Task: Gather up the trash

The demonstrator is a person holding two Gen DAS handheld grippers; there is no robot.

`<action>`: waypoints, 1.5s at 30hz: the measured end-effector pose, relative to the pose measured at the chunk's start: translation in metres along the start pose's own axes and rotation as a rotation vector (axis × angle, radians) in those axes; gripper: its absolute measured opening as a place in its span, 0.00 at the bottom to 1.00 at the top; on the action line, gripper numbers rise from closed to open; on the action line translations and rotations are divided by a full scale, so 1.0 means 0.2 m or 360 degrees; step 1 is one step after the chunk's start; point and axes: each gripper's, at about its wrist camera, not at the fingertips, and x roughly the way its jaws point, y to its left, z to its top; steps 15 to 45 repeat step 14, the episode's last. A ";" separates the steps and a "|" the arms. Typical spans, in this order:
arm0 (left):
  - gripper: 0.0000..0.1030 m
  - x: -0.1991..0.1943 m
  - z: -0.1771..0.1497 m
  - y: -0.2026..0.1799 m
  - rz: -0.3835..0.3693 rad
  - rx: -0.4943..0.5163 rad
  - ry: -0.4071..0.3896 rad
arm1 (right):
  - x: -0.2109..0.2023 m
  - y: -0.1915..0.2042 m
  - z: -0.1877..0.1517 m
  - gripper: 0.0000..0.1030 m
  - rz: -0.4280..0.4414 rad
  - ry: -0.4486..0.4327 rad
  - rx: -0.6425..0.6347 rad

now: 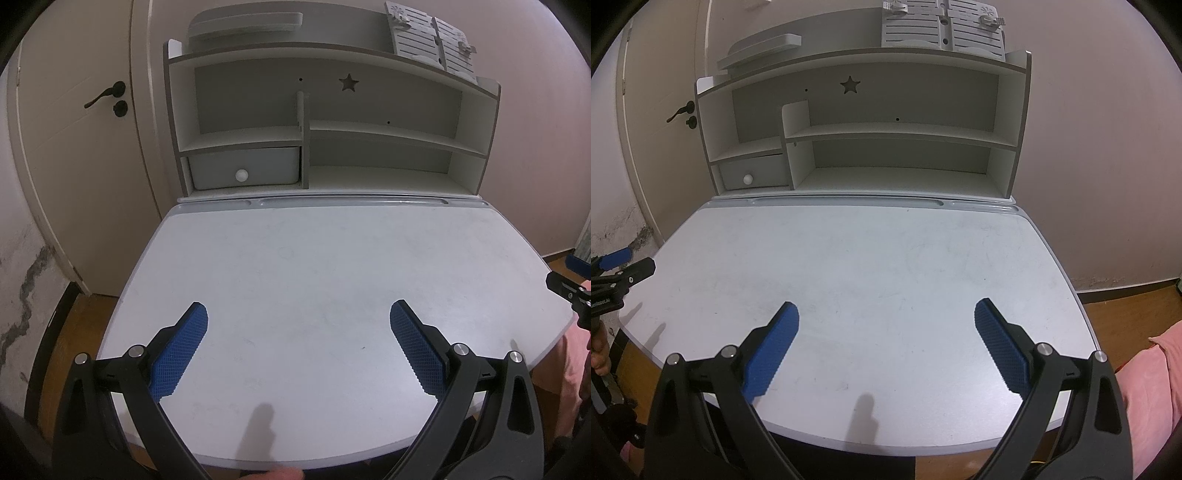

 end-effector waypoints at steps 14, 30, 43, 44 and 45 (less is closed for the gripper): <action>0.93 0.00 0.00 -0.01 0.0011 0.0002 -0.0007 | 0.00 -0.01 -0.01 0.92 -0.0005 0.0005 -0.0003; 0.93 0.00 0.00 -0.01 0.0011 0.0002 -0.0007 | 0.00 -0.01 -0.01 0.92 -0.0005 0.0005 -0.0003; 0.93 0.00 0.00 -0.01 0.0011 0.0002 -0.0007 | 0.00 -0.01 -0.01 0.92 -0.0005 0.0005 -0.0003; 0.93 0.00 0.00 -0.01 0.0011 0.0002 -0.0007 | 0.00 -0.01 -0.01 0.92 -0.0005 0.0005 -0.0003; 0.93 0.00 0.00 -0.01 0.0011 0.0002 -0.0007 | 0.00 -0.01 -0.01 0.92 -0.0005 0.0005 -0.0003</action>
